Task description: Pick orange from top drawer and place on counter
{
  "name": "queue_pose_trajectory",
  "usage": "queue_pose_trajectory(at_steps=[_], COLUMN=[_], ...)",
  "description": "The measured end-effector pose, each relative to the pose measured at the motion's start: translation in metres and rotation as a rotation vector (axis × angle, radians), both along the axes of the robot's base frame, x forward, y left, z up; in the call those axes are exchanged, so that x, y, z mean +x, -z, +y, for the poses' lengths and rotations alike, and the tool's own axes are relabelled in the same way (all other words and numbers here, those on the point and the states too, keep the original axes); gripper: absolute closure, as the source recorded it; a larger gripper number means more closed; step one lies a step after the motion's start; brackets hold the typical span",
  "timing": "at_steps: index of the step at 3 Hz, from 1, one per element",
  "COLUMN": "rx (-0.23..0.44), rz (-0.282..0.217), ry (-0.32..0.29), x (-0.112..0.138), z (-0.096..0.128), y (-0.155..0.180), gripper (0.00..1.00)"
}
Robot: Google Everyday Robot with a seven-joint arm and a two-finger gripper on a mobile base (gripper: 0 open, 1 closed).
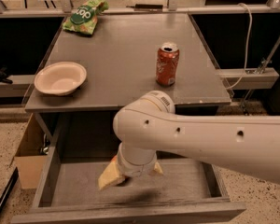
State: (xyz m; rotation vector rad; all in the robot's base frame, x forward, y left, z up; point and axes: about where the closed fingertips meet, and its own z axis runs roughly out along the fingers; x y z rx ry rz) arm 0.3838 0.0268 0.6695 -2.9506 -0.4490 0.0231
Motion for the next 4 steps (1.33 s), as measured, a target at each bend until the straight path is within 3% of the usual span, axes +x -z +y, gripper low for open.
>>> queue_pose_trajectory(at_steps=[1, 2, 3, 4], rx=[0.061, 0.083, 0.074, 0.084], rz=[-0.058, -0.082, -0.066, -0.062], ry=[0.02, 0.029, 0.026, 0.019], x=[0.0, 0.005, 0.032, 0.036], z=[0.0, 0.006, 0.022, 0.029], y=[0.019, 0.018, 0.026, 0.026], gripper=[0.0, 0.0, 0.0, 0.0])
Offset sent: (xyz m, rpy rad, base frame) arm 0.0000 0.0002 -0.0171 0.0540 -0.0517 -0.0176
